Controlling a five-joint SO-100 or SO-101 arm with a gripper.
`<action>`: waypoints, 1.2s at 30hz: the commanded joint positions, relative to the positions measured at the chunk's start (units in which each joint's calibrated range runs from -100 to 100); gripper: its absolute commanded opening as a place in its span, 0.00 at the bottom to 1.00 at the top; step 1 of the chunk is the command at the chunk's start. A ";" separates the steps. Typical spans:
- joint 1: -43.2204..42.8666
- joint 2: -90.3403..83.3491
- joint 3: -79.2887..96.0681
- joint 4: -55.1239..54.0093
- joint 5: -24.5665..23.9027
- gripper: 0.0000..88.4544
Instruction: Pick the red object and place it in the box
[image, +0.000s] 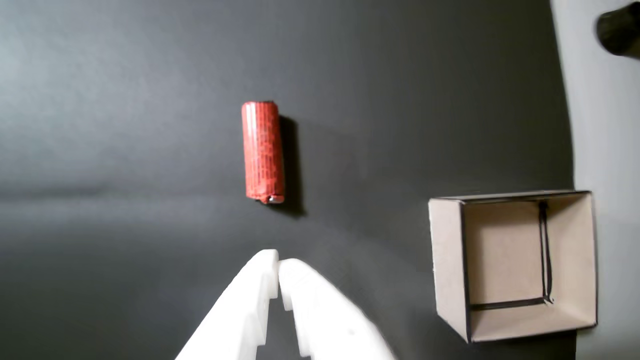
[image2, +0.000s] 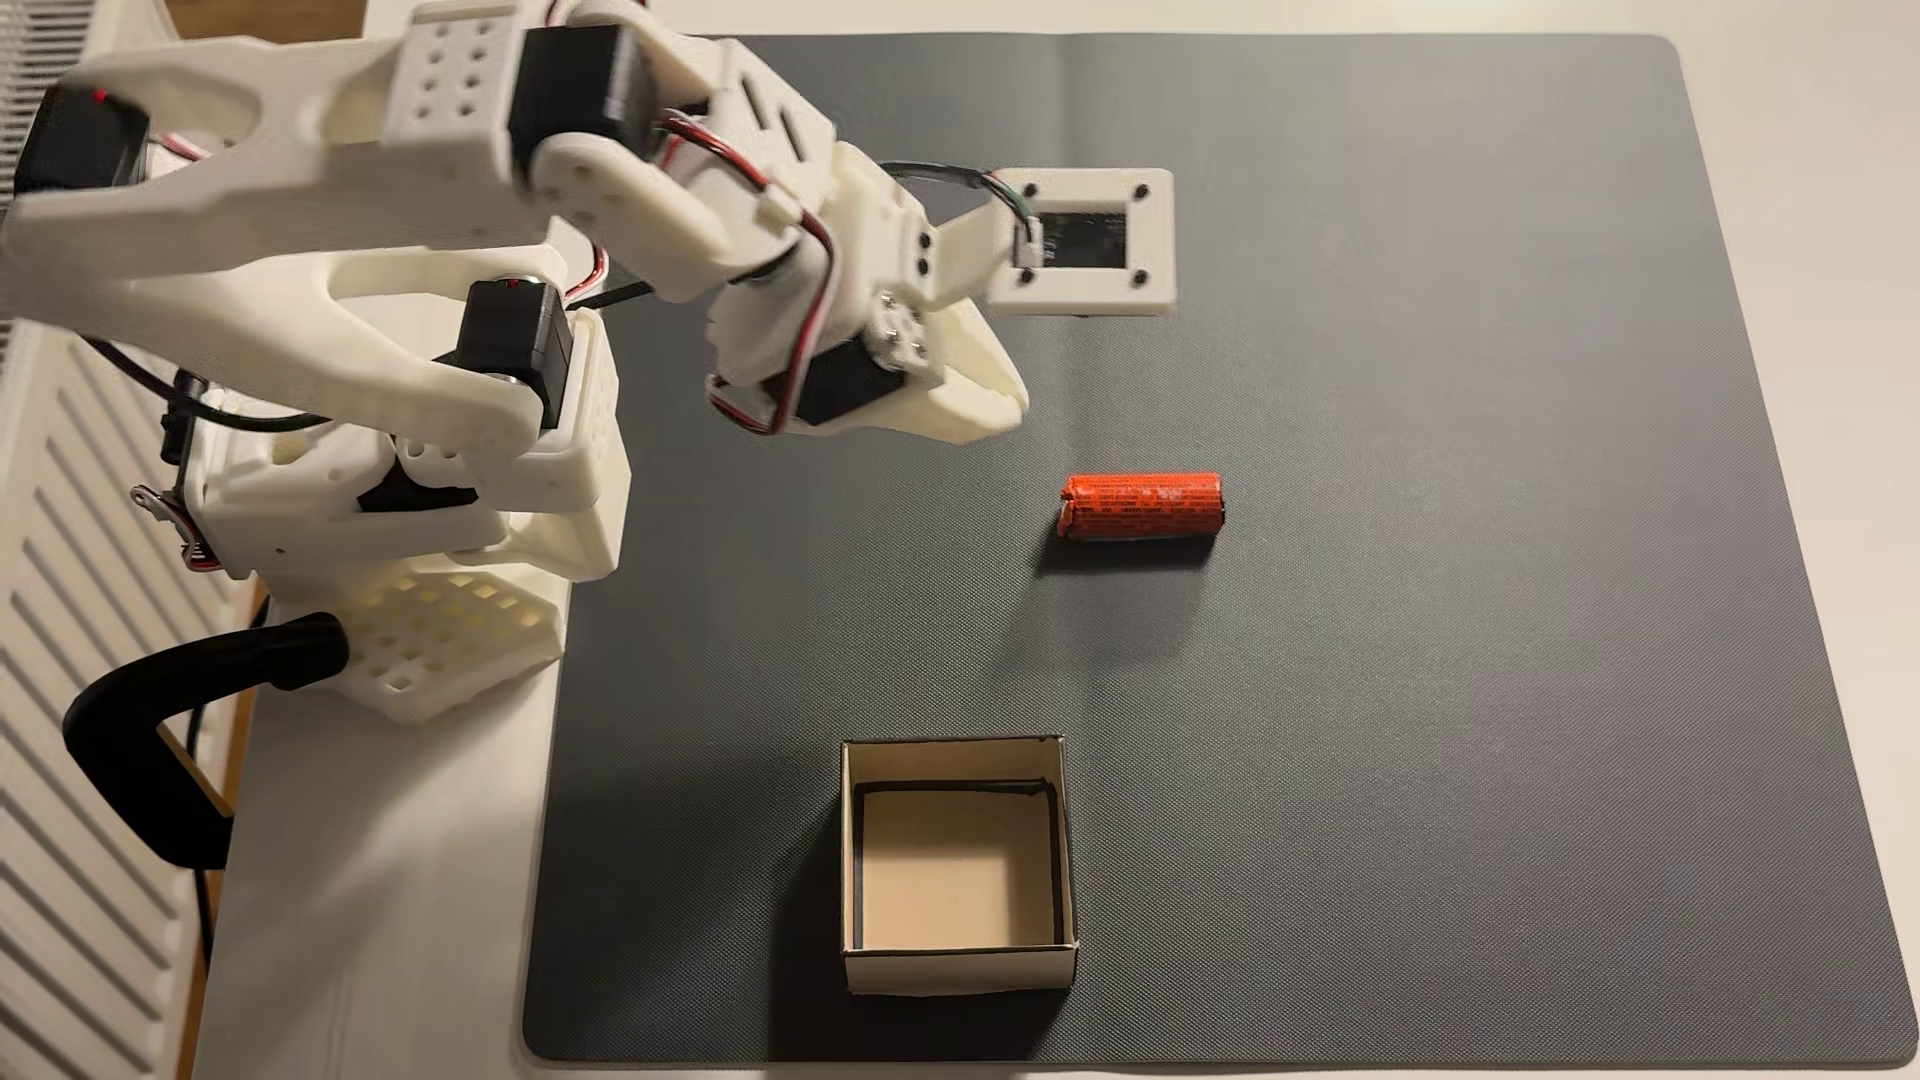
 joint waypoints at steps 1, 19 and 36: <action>-0.59 6.25 -2.05 -4.41 0.53 0.12; -3.34 23.17 5.57 -27.66 0.00 0.31; -7.20 35.41 4.85 -40.16 -2.71 0.30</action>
